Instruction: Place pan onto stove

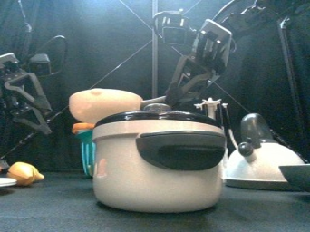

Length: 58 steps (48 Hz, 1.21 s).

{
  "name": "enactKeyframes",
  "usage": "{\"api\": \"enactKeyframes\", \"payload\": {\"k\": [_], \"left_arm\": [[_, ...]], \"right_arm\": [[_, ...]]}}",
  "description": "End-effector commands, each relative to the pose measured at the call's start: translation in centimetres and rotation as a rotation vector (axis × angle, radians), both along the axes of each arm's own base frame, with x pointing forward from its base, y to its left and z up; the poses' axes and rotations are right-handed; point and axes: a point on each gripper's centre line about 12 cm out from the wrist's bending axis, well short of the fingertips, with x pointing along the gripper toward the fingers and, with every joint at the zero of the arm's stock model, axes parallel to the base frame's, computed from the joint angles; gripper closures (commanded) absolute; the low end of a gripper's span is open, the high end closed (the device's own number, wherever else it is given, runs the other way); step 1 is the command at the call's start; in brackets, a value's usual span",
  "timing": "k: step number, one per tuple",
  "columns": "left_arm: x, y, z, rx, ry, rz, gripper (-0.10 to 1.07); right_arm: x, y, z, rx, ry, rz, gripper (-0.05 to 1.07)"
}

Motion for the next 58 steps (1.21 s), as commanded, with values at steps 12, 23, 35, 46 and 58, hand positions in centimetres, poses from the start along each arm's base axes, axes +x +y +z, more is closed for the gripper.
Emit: {"api": "enactKeyframes", "payload": {"k": [12,23,35,46,58], "left_arm": [[0.6,0.1,0.9,0.003,-0.03,0.0,-0.03],[0.6,0.1,0.9,0.002,-0.032,0.001,-0.03],[0.7,0.0,1.2,0.004,-0.055,-0.004,-0.03],[0.8,0.0,1.2,-0.003,-0.057,0.0,-0.03],[0.8,0.1,1.2,-0.031,-0.061,0.019,-0.03]], "right_arm": [[-3.4,2.0,3.7,0.043,-0.084,0.041,0.74],[-7.3,4.6,3.7,0.125,-0.073,0.089,0.73],[-12.1,6.6,3.9,0.257,-0.064,0.12,0.73],[-16.2,7.3,4.3,0.329,-0.05,0.165,0.73],[-19.0,7.4,2.6,0.365,0.069,0.169,0.73]]}}
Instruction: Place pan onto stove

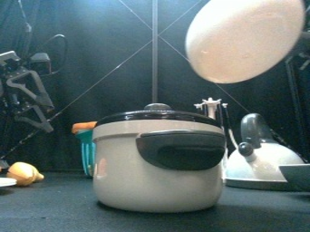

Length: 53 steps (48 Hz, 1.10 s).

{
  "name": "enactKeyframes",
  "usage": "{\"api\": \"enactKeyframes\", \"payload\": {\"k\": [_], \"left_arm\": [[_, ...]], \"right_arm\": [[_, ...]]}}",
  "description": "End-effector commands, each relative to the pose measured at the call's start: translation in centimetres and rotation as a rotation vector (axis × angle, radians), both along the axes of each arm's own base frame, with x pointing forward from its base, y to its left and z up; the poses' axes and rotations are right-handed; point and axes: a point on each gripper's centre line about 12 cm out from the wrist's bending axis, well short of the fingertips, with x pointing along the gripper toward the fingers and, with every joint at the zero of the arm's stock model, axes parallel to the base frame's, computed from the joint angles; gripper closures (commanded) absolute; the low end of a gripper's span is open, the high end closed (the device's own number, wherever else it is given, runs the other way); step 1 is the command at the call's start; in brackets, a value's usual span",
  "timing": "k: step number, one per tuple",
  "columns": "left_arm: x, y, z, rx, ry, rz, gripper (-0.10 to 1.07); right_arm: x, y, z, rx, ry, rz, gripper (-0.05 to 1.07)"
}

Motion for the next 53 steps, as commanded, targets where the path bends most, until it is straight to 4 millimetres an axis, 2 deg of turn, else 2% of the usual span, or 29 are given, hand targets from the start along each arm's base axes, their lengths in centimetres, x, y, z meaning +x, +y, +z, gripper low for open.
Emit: {"api": "enactKeyframes", "payload": {"k": [1,15,38,53], "left_arm": [[0.6,0.1,1.0,-0.011,-0.034,0.009,-0.03],[0.4,0.1,0.7,-0.031,-0.029,0.023,-0.03],[0.4,0.3,0.7,-0.04,-0.028,0.039,-0.03],[0.4,0.3,0.7,-0.039,-0.028,0.04,-0.03]], "right_arm": [[-0.5,0.3,-0.1,0.016,0.035,0.009,0.73],[-2.1,1.2,-1.5,0.067,0.166,0.032,0.73],[-3.9,0.9,-2.7,0.032,0.325,0.059,0.73],[-4.4,0.6,-4.6,-0.003,0.399,0.052,0.73]]}}
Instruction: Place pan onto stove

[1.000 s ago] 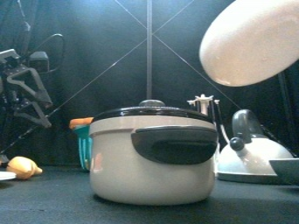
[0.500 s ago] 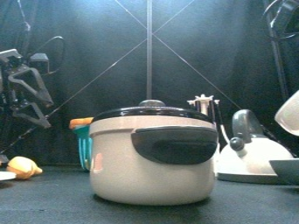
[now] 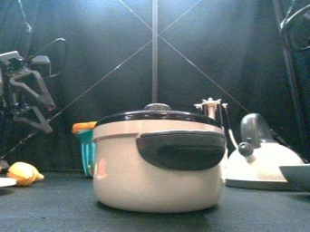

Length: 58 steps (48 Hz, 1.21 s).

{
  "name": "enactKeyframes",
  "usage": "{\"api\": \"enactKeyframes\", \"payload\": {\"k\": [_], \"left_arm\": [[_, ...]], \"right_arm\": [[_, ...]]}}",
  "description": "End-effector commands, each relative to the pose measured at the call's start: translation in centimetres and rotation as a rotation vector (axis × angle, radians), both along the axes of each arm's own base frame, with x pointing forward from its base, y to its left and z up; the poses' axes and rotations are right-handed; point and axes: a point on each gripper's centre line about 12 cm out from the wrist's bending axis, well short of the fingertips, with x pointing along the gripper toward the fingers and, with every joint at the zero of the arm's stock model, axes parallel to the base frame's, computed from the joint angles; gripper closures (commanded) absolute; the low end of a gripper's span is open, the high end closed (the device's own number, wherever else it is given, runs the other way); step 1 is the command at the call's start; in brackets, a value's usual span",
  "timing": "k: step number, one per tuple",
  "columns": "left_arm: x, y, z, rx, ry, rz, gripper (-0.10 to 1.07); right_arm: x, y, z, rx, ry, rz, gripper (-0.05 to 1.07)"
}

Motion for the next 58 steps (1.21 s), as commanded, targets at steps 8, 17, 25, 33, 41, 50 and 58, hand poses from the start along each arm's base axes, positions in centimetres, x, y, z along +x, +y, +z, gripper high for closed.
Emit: {"api": "enactKeyframes", "payload": {"k": [8,17,25,33,41,50,58], "left_arm": [[0.4,0.4,0.7,0.006,-0.022,0.016,-0.03],[0.3,0.4,0.6,0.005,-0.021,0.018,-0.03],[0.3,0.4,0.6,0.007,-0.021,0.019,-0.03],[0.3,0.5,0.6,0.007,-0.021,0.022,-0.03],[0.3,0.5,0.6,0.008,-0.02,0.022,-0.03],[0.3,0.5,0.6,0.007,-0.021,0.023,-0.03],[0.4,0.5,0.7,0.005,-0.024,0.025,-0.03]], "right_arm": [[0.0,0.2,-0.7,-0.003,0.057,-0.005,0.73],[0.0,0.8,-1.1,0.027,0.109,-0.017,0.72],[0.4,1.2,-0.5,0.053,0.094,-0.024,0.71],[0.8,1.4,0.1,0.077,0.086,-0.038,0.65],[0.7,1.5,0.0,0.088,0.098,-0.043,0.5],[0.6,1.5,-0.1,0.089,0.103,-0.042,0.41],[0.4,1.6,-0.3,0.1,0.117,-0.048,0.39]]}}
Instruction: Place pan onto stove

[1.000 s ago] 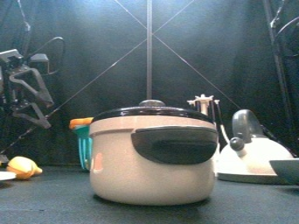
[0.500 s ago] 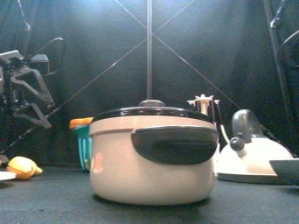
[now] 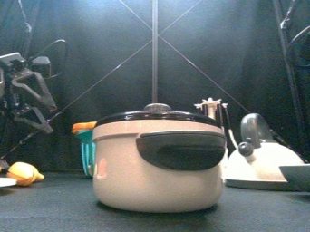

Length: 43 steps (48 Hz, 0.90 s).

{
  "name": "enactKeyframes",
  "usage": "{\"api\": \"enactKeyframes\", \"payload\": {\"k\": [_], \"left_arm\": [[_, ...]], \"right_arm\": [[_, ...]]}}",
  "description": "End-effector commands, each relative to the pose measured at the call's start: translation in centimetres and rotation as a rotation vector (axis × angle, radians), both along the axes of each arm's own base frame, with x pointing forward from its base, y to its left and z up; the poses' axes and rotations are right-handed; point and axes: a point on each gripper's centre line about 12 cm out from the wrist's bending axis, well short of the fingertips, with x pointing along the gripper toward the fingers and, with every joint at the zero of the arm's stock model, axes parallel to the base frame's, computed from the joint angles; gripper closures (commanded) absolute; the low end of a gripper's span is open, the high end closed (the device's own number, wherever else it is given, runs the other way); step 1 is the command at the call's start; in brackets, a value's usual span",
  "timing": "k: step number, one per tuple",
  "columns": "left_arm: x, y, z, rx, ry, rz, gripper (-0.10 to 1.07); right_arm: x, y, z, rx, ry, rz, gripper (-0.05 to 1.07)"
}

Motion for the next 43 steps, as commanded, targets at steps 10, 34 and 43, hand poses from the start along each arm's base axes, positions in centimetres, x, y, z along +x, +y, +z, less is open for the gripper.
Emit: {"api": "enactKeyframes", "payload": {"k": [10,34,43], "left_arm": [[0.5,0.1,0.8,0.004,-0.026,0.003,-0.03],[0.5,0.1,0.8,0.004,-0.026,0.003,-0.03],[0.4,0.1,0.7,0.003,-0.023,0.003,-0.03]], "right_arm": [[0.1,0.4,0.5,0.034,-0.003,-0.011,0.28],[0.6,-0.1,0.3,-0.023,-0.015,0.007,0.14],[1.8,-1.0,0.0,-0.082,-0.051,-0.003,0.14]]}}
